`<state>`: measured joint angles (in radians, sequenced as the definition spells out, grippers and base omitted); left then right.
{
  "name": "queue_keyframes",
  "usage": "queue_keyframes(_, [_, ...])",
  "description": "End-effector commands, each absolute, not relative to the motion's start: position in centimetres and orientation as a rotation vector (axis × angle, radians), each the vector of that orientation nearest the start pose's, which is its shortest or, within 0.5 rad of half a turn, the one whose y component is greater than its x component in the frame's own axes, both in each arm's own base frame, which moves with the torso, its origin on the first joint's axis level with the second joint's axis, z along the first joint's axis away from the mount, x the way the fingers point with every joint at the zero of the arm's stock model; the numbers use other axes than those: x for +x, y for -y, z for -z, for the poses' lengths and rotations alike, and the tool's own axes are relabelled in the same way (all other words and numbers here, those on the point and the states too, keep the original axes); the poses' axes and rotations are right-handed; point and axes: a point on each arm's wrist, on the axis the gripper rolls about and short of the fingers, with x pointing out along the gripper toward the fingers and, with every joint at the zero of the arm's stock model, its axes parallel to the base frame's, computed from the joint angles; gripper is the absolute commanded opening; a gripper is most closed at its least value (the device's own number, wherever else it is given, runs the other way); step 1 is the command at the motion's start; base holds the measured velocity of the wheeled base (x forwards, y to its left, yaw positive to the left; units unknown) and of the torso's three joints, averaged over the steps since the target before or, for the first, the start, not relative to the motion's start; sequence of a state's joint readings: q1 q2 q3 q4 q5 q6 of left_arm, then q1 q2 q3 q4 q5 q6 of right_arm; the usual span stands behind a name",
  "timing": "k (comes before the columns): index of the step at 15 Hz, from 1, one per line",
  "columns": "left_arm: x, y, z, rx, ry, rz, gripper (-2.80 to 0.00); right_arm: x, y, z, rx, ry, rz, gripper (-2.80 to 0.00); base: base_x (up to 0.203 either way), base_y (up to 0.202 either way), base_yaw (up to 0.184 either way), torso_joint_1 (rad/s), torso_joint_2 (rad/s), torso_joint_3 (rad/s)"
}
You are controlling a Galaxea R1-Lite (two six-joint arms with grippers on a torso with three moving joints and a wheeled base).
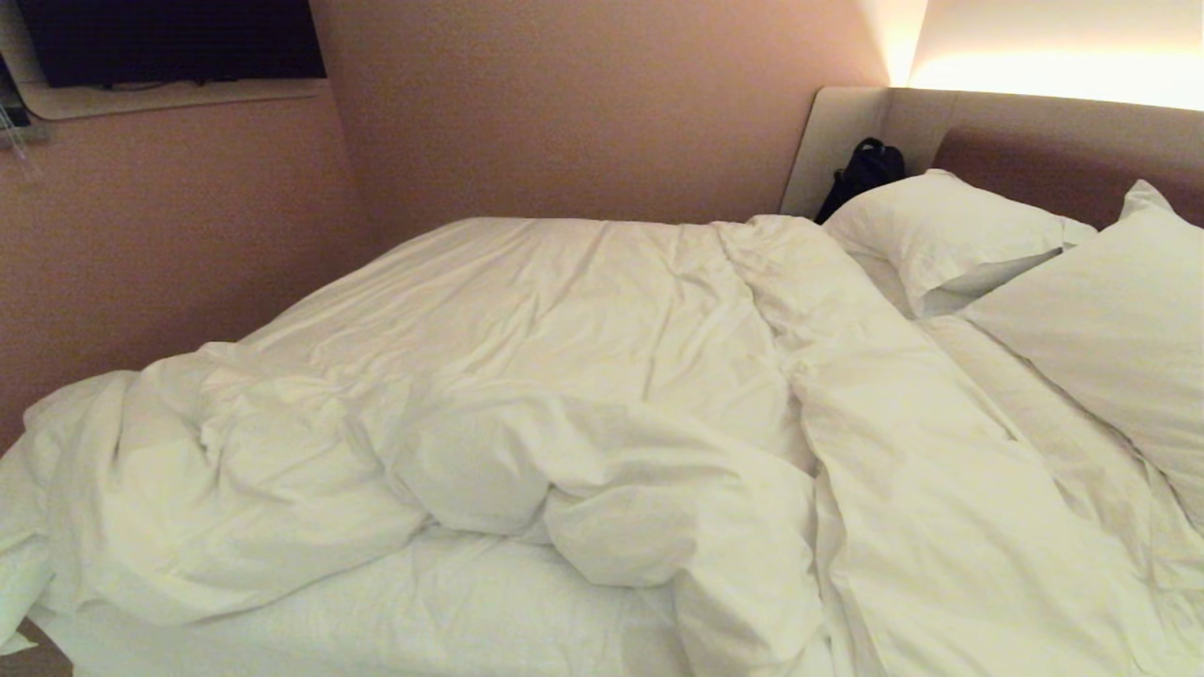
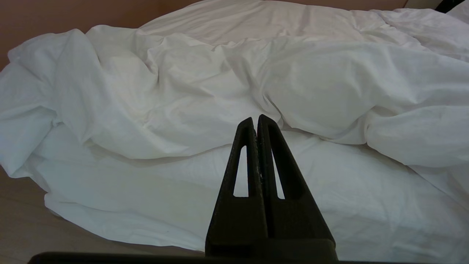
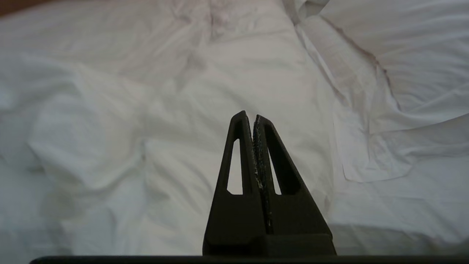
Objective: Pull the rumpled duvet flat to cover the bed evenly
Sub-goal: Flatten the corners of the folded blanket
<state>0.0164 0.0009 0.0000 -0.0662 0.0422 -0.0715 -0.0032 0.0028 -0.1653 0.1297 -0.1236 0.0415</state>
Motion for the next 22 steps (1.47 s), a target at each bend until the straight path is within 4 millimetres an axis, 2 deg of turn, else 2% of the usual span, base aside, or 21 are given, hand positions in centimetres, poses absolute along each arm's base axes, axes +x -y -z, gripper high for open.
queue_keyframes(1, [-2.3,-0.1,-8.2,-0.073,0.068,-0.057,-2.8,-3.2,0.3,-10.1,0.009,0.069,0.122,-2.8,0.0,0.0,0.0,0.0,0.0,0.0])
queue_keyframes(3, [-2.3,-0.1,-8.2,-0.073,0.068,-0.057,-2.8,-2.8,0.3,-9.0,-0.02,0.04,0.121,-2.8,0.0,0.0,0.0,0.0,0.0,0.0])
queue_keyframes(7, [-2.3,-0.1,-8.2,-0.073,0.068,-0.057,-2.8,-2.3,0.0,-7.5,-0.038,-0.003,-0.002,-2.8,0.0,0.0,0.0,0.0,0.0,0.0])
queue_keyframes(22, [-2.3,-0.1,-8.2,-0.073,0.067,-0.059,-2.8,-2.3,0.0,-7.5,-0.015,-0.003,0.005,-2.8,0.0,0.0,0.0,0.0,0.0,0.0])
